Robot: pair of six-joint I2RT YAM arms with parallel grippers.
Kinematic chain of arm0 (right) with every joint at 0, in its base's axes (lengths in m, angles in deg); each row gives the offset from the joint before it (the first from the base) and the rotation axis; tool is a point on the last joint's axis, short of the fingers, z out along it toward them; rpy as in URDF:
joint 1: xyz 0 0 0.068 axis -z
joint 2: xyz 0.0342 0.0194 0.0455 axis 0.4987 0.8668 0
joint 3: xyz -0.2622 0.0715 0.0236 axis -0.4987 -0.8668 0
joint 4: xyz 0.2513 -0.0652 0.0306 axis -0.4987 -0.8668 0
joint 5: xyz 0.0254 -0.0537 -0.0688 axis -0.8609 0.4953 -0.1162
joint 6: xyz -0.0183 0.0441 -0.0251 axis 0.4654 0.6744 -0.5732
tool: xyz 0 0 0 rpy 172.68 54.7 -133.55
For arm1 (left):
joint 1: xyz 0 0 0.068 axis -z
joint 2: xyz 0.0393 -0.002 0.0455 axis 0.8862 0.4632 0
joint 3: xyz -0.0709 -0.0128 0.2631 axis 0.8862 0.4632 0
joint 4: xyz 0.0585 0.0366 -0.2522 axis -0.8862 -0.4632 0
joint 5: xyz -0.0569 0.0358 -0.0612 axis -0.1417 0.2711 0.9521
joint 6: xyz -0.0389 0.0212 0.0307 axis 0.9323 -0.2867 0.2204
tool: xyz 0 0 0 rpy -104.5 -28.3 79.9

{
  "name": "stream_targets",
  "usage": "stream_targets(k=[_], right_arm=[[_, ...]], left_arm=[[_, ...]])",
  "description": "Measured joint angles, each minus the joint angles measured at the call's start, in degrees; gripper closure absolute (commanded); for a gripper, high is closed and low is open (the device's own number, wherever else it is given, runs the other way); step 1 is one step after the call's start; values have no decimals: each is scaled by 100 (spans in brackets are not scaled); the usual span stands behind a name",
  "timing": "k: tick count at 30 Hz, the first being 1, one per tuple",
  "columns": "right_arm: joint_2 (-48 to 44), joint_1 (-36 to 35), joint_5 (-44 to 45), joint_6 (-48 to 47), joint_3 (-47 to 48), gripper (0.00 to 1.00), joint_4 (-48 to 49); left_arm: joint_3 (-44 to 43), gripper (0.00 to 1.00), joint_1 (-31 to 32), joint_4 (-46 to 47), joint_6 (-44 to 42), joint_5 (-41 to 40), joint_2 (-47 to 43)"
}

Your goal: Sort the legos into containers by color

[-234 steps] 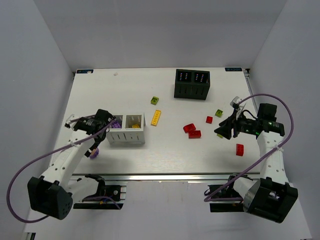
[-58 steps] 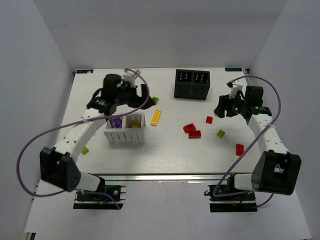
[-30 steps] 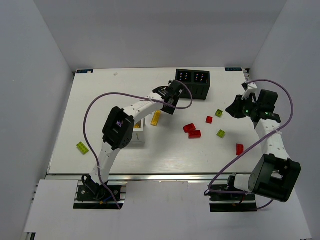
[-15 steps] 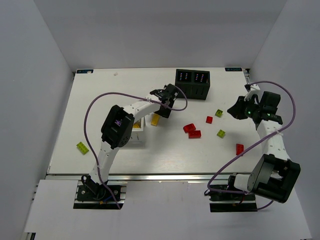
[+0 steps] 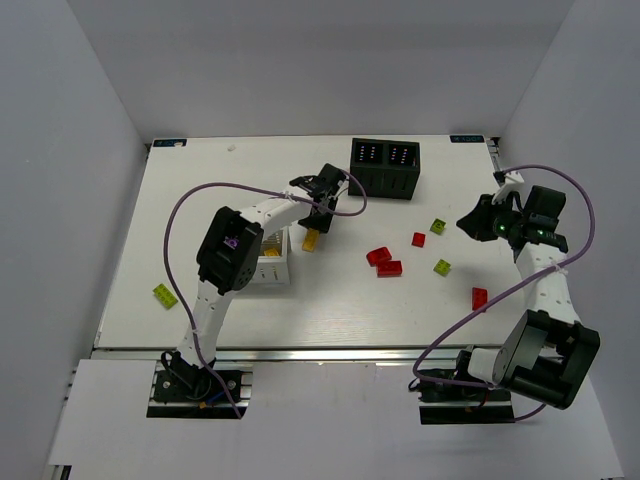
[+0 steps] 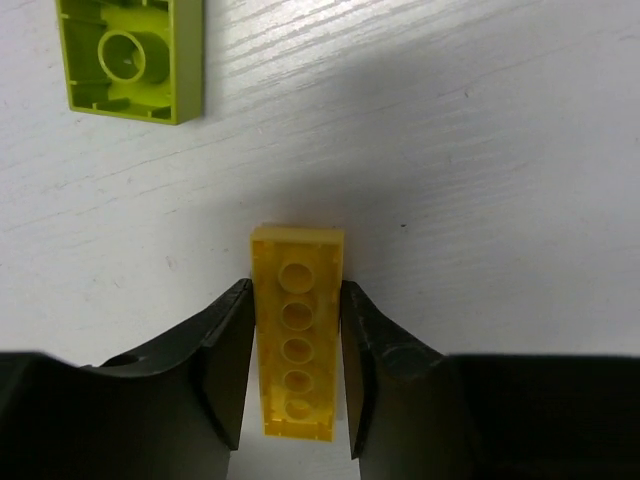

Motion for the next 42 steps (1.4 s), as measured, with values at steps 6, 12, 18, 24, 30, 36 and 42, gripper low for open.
stream_targets(k=[6, 12, 18, 24, 30, 36, 42], right_arm=[[-59, 48, -85, 0, 0, 81, 2], [-83, 111, -179, 0, -2, 81, 2], [-94, 127, -271, 2, -4, 81, 4], [-114, 142, -348, 2, -83, 81, 7], [-127, 142, -426, 2, -90, 81, 11], [-133, 142, -496, 2, -90, 80, 11], [-160, 142, -557, 2, -90, 80, 13]], left_arm=[[59, 67, -9, 63, -31, 144, -24], [787, 80, -20, 636, -164, 476, -509], [2319, 82, -20, 1928, -422, 1620, -2568], [3139, 85, -13, 3628, -485, 2155, -4627], [4002, 87, -52, 4089, -546, 1985, -5504], [5075, 91, -319, 3912, -608, 1534, -6030], [5246, 90, -721, 3856, -619, 1241, -6166]])
